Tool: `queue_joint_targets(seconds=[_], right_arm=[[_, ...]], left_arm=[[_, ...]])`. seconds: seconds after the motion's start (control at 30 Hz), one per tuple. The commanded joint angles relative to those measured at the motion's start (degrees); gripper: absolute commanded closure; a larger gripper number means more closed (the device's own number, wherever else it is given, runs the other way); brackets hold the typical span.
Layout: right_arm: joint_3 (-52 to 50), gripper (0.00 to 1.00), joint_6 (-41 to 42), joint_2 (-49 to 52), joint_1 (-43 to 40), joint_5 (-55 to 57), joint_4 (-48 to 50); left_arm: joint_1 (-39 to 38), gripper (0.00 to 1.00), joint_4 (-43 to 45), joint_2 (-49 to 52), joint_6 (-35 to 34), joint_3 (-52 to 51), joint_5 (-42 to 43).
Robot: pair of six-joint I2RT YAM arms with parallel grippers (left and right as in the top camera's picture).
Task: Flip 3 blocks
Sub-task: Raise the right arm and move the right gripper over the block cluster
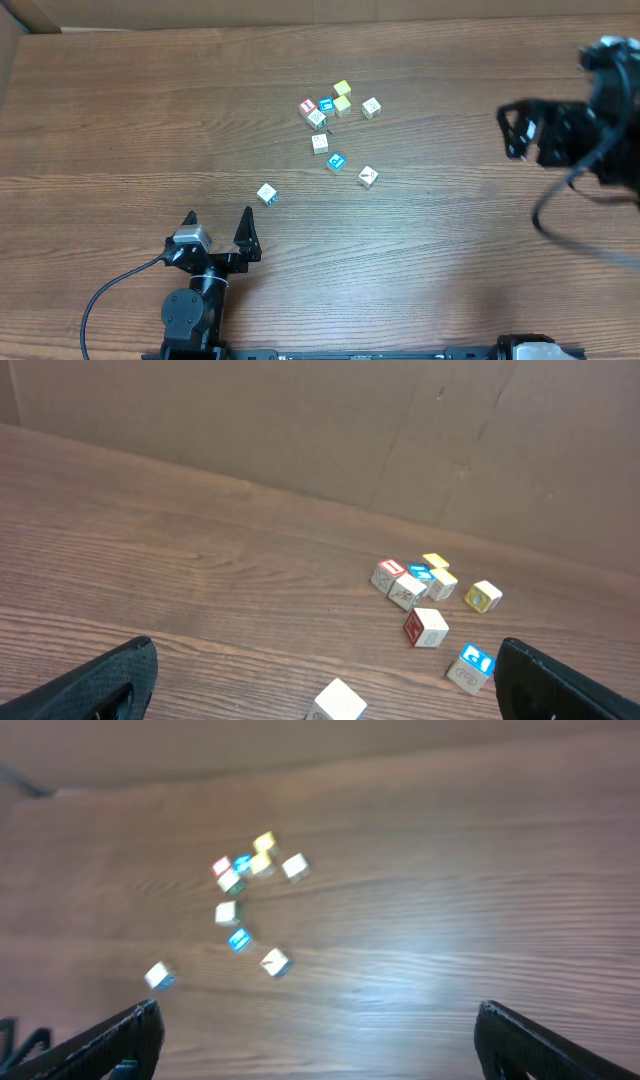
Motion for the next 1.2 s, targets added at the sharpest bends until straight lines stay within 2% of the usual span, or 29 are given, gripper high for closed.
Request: queue_joint_targets(seconds=[0.0, 0.07, 0.23, 0.3, 0.37, 0.47, 0.53, 0.63, 0.77, 0.97, 1.17], right_arm=[[1.9, 0.0, 0.0, 5.4, -0.4, -11.8, -0.2], [1.5, 0.03, 0.1, 8.3, -0.4, -15.8, -0.7], [0.9, 0.58, 0.3, 15.5, 0.5, -15.7, -3.1], [0.9, 0.67, 0.4, 17.7, 1.4, -14.9, -3.3], [0.9, 0.66, 2.4, 20.1, 2.6, -12.8, -3.3], [0.9, 0.59, 5.7, 23.4, 4.7, -7.9, -3.3], [0.9, 0.49, 6.7, 26.0, 6.5, -5.4, -3.2], [0.8, 0.44, 9.0, 29.2, 8.6, -2.4, -2.2], [0.6, 0.42, 12.2, 33.0, 10.6, 1.9, -0.3], [-1.7, 0.41, 14.6, 37.3, 13.1, 1.9, 3.6], [-9.9, 0.4, 19.0, 39.1, 17.2, 1.8, 12.5]], left_arm=[[0.3, 0.0, 0.1, -0.6, 0.9, -0.2, 0.4], [0.3, 0.0, 0.1, -0.6, 0.9, -0.2, 0.4], [0.3, 0.0, 0.1, -0.6, 0.9, -0.2, 0.4], [0.3, 0.0, 0.1, -0.6, 0.9, -0.2, 0.4], [0.3, 0.0, 0.1, -0.6, 0.9, -0.2, 0.4], [0.3, 0.0, 0.1, -0.6, 0.9, -0.2, 0.4], [0.3, 0.0, 0.1, -0.6, 0.9, -0.2, 0.4], [0.3, 0.0, 0.1, -0.6, 0.9, -0.2, 0.4], [0.3, 0.01, 0.1, -0.6, 0.9, -0.2, 0.4], [0.3, 0.0, 0.1, -0.6, 0.9, -0.2, 0.4], [0.3, 0.01, 0.1, -0.6, 0.9, -0.2, 0.4]])
